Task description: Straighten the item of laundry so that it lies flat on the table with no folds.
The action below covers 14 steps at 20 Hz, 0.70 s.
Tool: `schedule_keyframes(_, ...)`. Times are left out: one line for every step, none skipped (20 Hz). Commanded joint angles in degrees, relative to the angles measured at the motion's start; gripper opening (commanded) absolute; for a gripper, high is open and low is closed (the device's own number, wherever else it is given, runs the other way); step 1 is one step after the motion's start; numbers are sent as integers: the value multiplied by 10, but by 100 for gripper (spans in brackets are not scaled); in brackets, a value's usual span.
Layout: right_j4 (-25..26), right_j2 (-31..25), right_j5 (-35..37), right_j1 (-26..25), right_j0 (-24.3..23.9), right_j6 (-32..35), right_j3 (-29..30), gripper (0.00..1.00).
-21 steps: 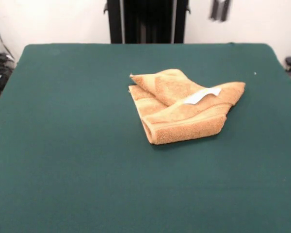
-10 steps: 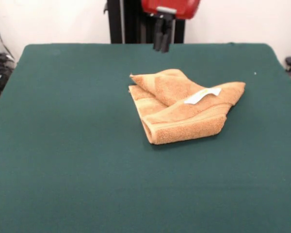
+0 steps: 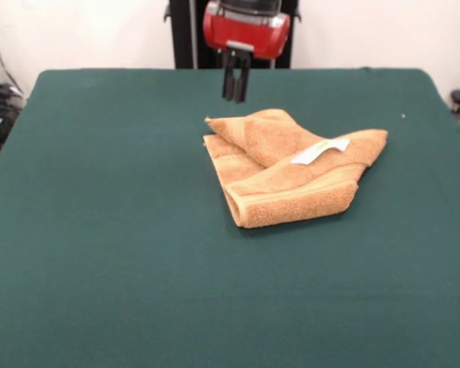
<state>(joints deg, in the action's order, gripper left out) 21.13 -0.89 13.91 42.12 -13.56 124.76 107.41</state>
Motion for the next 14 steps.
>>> schedule_keyframes(42,-136,-69,-65,-44,-23,10,0)
schedule_keyframes(48,-144,-69,-71,-53,-28,8,0)
schedule_keyframes(57,-147,-71,-78,-59,-30,5,0)
schedule_keyframes(64,-149,-77,-86,-63,-30,-1,0)
schedule_keyframes(71,-153,-80,-92,-68,-31,-5,0)
schedule_keyframes(78,-157,-83,-99,-72,-32,-9,0)
schedule_keyframes(85,-159,-89,-104,-75,-30,-12,0)
schedule_keyframes(92,-160,-96,-109,-78,-27,-15,0)
schedule_keyframes(98,-160,-103,-113,-80,-25,-17,0)
schedule_keyframes(104,-161,-108,-116,-81,-22,-20,0)
schedule_keyframes(111,-158,-117,-119,-81,-17,-20,0)
schedule_keyframes(117,-156,-126,-120,-80,-13,-22,0)
schedule_keyframes(123,-150,-138,-120,-76,-7,-23,0)
schedule_keyframes(128,-149,-145,-118,-76,-3,-23,0)
